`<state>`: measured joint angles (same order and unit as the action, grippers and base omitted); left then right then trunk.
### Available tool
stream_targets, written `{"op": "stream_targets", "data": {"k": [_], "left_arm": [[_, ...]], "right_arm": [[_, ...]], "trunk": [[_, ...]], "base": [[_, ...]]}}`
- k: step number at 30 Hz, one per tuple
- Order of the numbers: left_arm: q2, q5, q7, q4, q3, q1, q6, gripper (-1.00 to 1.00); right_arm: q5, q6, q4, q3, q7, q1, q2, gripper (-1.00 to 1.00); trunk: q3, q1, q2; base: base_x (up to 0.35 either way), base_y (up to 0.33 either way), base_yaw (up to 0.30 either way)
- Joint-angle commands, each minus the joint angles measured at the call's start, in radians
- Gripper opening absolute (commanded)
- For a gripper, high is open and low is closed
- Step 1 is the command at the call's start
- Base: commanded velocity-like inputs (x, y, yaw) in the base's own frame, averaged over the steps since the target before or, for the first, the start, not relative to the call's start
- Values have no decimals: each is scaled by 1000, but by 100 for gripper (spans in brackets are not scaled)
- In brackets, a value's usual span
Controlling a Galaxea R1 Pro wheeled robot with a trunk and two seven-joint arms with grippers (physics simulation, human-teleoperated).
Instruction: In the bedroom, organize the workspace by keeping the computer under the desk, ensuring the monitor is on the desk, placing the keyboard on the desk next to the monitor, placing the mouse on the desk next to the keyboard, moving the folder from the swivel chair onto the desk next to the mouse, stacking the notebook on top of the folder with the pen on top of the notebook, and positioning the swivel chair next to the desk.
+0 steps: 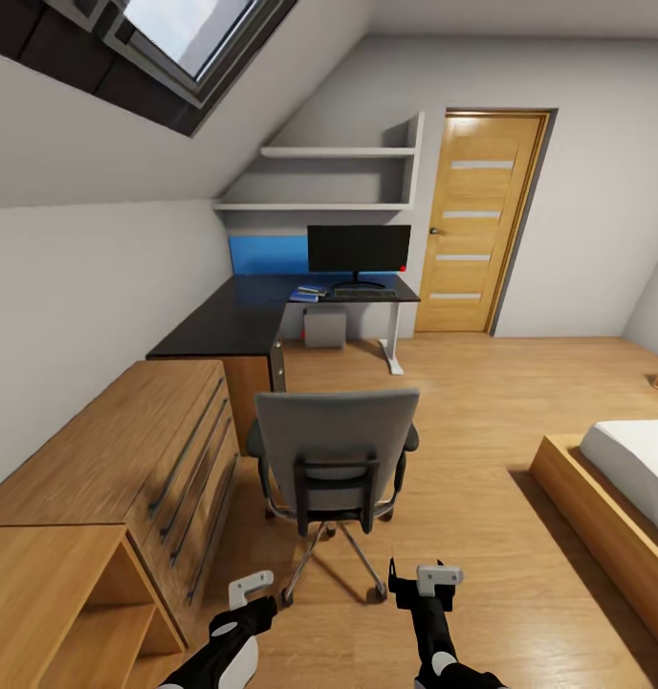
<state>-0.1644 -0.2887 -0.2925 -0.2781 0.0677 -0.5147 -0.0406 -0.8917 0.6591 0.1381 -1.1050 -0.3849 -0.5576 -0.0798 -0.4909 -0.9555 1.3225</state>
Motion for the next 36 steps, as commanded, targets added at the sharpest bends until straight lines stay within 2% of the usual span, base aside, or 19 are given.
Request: {"op": "stream_targets", "data": {"k": [1,7,11,15,16,21,24,27,28,29,36], "left_arm": [[0,-10,-5,0,7,-1,-4,100],[0,-9,-5,0,8,-1,-3,100],[-7,-10,-6,-63,8,-1,10,100],[-10,-9,-9,-219,9,-2,147,100],[-10,-9,-11,-274,10,-14,191,100],[-10,-11,-11,-330,11,-77,233,100],[-10,-12,-9,-316,11,-88,236,100],[-10,-11,-6,-226,11,-94,224,100],[-10,-11,-6,-206,11,-94,210,100],[-10,-12,-5,-164,11,-96,130,100],[-10,-11,-3,-107,12,-96,104,100]], "right_arm": [[-3,1,0,-9,-8,-1,0,100],[-2,2,3,-10,-8,-1,-1,100],[-3,-1,9,-3,-9,-3,-3,100],[-6,-11,14,-1,-10,-26,-8,100],[-8,-31,14,0,-10,-64,-8,100],[-12,-131,14,0,-10,-148,-6,100],[-13,-157,13,1,-9,-164,-6,100],[-15,-170,11,4,1,-173,-4,100],[-15,-171,10,5,16,-174,-3,100],[-16,-174,-2,7,89,-174,-2,100],[-15,-164,-11,4,113,-174,-3,100]], "trunk": [[-4,-4,8],[-23,-27,50],[-36,-42,78],[-48,-58,106],[-51,-61,113],[-67,-81,148],[-76,-92,169],[-86,-104,190],[-89,-107,197],[-92,-111,204],[-114,-138,253]], "base": [[-1,0,0],[0,0,0],[0,0,0],[0,0,0],[0,0,0],[0,0,0],[0,0,0],[0,0,0],[0,0,0],[0,0,0],[0,0,0]]}}
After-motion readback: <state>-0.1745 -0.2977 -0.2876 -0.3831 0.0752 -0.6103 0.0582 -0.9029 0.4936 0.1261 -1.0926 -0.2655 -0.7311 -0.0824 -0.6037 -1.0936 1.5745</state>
